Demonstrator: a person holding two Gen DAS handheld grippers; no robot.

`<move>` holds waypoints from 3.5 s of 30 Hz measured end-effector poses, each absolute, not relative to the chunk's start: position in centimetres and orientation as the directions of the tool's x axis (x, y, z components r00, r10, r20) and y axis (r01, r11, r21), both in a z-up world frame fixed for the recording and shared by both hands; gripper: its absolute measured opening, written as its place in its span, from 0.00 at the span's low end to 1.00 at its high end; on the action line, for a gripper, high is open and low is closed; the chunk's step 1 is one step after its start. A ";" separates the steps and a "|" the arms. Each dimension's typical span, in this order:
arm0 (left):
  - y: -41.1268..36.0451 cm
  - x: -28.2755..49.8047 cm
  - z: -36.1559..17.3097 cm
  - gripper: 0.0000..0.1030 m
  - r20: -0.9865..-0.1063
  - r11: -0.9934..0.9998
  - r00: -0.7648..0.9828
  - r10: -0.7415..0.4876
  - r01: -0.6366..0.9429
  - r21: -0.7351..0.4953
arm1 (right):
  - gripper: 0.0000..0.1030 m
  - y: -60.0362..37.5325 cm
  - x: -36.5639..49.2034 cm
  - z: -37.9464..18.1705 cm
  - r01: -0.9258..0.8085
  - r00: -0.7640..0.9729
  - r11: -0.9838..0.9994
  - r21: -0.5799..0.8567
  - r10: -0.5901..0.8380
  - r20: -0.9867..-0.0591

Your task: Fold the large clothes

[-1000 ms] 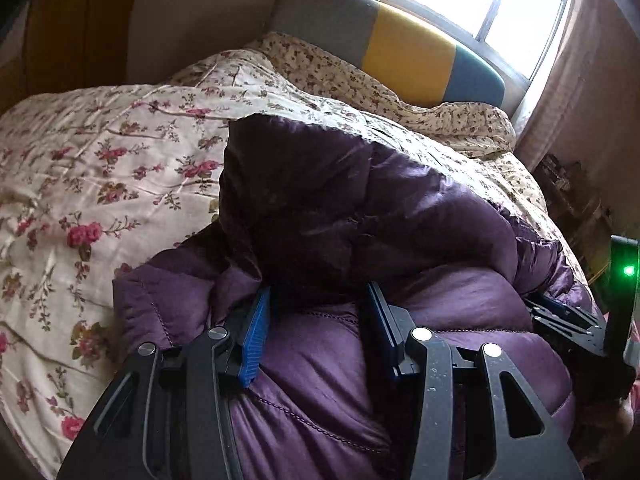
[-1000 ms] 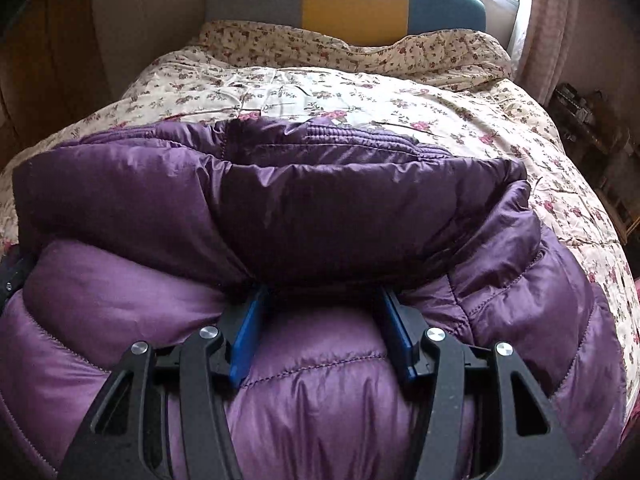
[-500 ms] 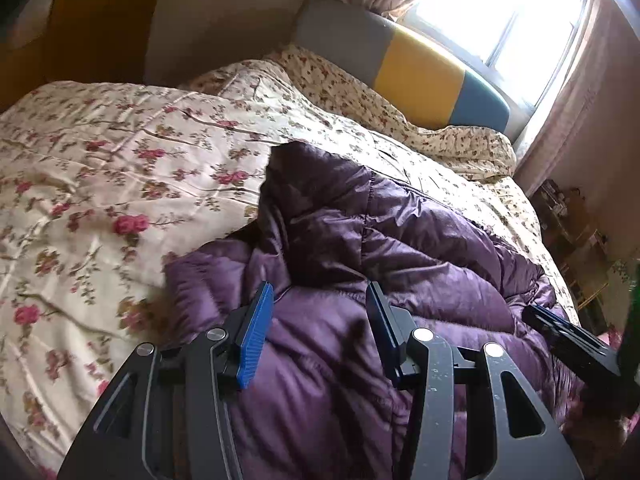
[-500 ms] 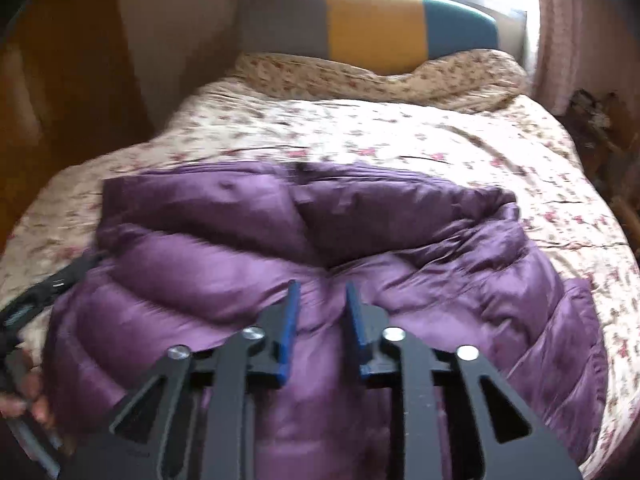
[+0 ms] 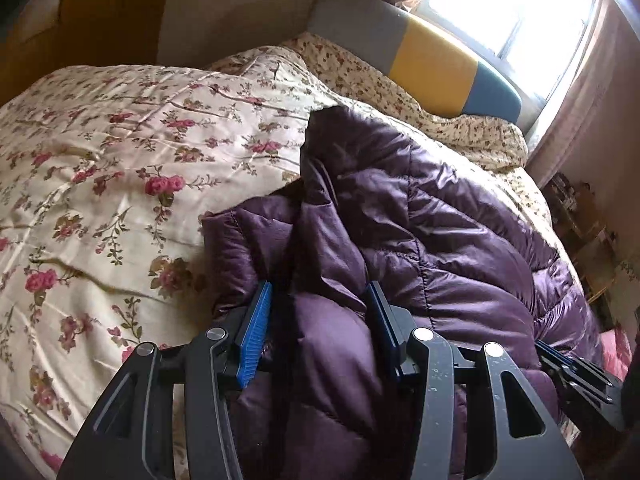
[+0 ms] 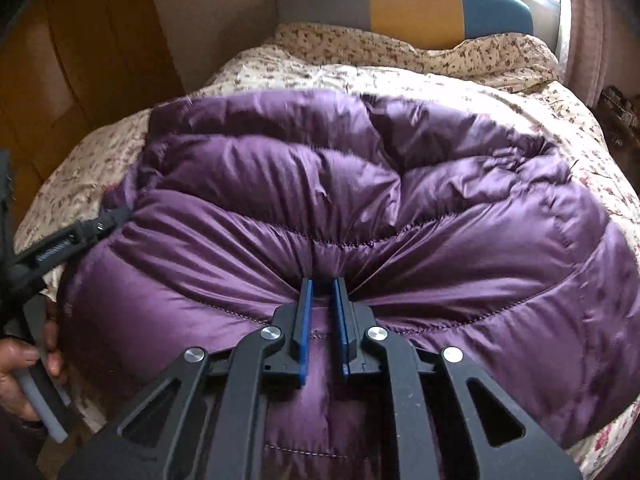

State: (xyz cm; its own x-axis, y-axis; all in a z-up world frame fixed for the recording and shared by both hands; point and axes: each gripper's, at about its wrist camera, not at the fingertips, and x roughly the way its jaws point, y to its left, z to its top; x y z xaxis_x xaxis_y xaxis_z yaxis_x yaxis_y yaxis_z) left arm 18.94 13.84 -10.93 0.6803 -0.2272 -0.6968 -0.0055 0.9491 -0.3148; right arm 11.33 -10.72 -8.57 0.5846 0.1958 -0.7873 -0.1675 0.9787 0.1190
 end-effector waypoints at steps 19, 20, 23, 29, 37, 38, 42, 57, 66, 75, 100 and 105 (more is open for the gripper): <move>22.1 14.2 -11.8 0.58 -0.578 0.707 0.679 -0.453 -0.121 -0.697 | 0.09 -9.8 10.9 -8.9 -0.160 0.614 0.985 0.066 0.152 -0.775; 22.3 14.2 -12.0 0.58 -0.563 0.679 0.677 -0.474 -0.126 -0.723 | 0.10 -9.9 10.8 -8.6 -0.160 0.612 0.984 0.074 0.157 -0.775; 21.8 15.1 -12.6 0.58 -0.520 0.605 0.655 -0.548 -0.118 -0.787 | 0.15 -10.4 10.5 -7.9 -0.157 0.609 0.983 0.098 0.174 -0.774; 20.0 16.5 -13.3 0.58 -0.501 0.582 0.608 -0.616 -0.076 -0.810 | 0.18 -11.9 9.4 -6.1 -0.135 0.632 0.985 0.107 0.169 -0.757; 20.2 16.0 -13.3 0.38 -0.436 0.537 0.594 -0.676 -0.007 -0.844 | 0.16 -11.8 8.9 -6.1 -0.147 0.626 0.986 0.084 0.159 -0.763; 20.4 15.9 -13.2 0.34 -0.423 0.530 0.596 -0.683 0.005 -0.848 | 0.15 -11.5 9.0 -6.3 -0.151 0.621 0.986 0.071 0.151 -0.769; 20.6 15.4 -12.9 0.27 -0.379 0.503 0.596 -0.708 0.048 -0.863 | 0.15 -11.1 9.5 -7.3 -0.160 0.603 0.986 0.045 0.134 -0.786; 18.0 14.7 -8.3 0.16 -0.318 0.506 0.589 -0.743 0.183 -0.843 | 0.14 -10.8 10.4 -10.6 -0.184 0.589 0.983 -0.005 0.106 -0.801; 13.5 15.1 -3.5 0.13 -0.316 0.540 0.571 -0.758 0.277 -0.795 | 0.14 -11.2 9.8 -10.6 -0.195 0.595 0.981 0.018 0.133 -0.793; 7.1 17.0 0.3 0.13 -0.351 0.579 0.533 -0.769 0.350 -0.736 | 0.15 -14.1 9.0 -6.9 -0.203 0.614 0.978 0.053 0.170 -0.771; -15.7 23.3 -5.1 0.13 -0.602 0.676 0.318 -0.732 0.441 -0.590 | 0.29 -32.2 6.3 -4.3 0.252 0.575 0.965 -0.071 -0.209 -0.791; -16.8 23.2 -5.5 0.16 -0.617 0.678 0.302 -0.726 0.459 -0.574 | 0.29 -32.5 6.5 -4.9 0.257 0.564 0.964 -0.063 -0.202 -0.801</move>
State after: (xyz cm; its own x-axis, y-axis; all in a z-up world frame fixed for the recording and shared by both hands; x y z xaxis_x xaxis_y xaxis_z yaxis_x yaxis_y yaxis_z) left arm 23.23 -16.84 -5.51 0.3016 -0.7265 -0.6175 0.4587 0.6783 -0.5740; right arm 6.48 -32.47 -4.93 0.5639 -0.2022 -0.8007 0.2569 0.9644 -0.0626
